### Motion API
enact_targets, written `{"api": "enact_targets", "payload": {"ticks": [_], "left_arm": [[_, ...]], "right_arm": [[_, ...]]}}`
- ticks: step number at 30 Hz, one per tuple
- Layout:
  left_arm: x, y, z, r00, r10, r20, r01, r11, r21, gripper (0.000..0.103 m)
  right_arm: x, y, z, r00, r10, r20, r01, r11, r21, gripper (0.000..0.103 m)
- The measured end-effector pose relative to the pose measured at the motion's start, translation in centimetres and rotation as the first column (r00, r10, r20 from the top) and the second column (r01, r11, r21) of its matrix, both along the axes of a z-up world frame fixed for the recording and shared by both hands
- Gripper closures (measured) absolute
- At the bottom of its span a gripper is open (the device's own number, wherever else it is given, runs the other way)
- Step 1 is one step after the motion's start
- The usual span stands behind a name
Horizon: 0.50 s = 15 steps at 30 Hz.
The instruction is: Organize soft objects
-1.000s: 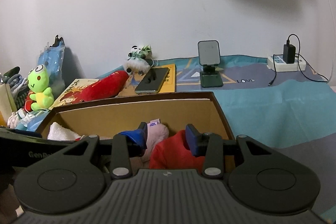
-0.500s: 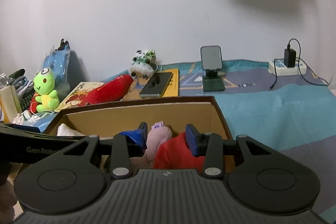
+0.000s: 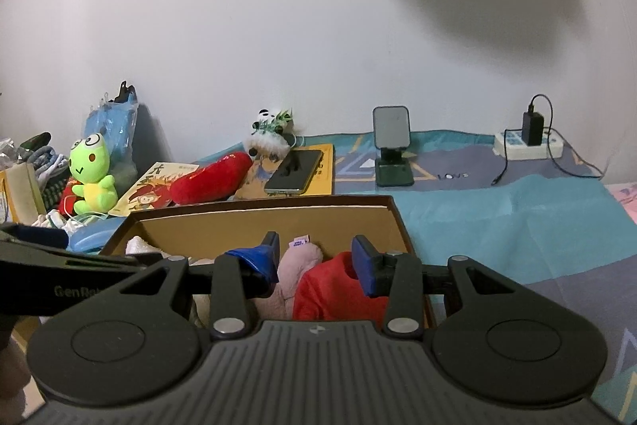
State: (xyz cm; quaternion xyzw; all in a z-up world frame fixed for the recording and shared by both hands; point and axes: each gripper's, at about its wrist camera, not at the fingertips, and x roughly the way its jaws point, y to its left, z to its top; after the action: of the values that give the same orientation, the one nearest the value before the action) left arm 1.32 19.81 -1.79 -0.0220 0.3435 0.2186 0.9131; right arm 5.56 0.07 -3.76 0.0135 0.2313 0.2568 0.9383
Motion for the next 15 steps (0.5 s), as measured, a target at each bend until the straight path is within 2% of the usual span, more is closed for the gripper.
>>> {"api": "enact_targets", "payload": {"ticks": [5,11,15], "left_arm": [[-1.0,-0.8,1.0,0.999,-0.021,0.034,0.021,1.000,0.012,0.008],[-1.7,-1.7,0.8,0.998,-0.040,0.045,0.040,0.999,0.008,0.007],[-2.0,-2.2,0.0,0.999,-0.045,0.021,0.045,0.999,-0.021,0.007]], "right_arm": [[-1.3,-0.5,0.4,0.999,-0.013,0.037,0.014,1.000,-0.021,0.079],[-1.9,-0.9,0.3,1.000,-0.022,0.013,0.022,0.998,-0.051,0.079],[-1.8,-0.9,0.2,0.999,-0.028,-0.021,0.026,0.996,-0.082,0.079]]}}
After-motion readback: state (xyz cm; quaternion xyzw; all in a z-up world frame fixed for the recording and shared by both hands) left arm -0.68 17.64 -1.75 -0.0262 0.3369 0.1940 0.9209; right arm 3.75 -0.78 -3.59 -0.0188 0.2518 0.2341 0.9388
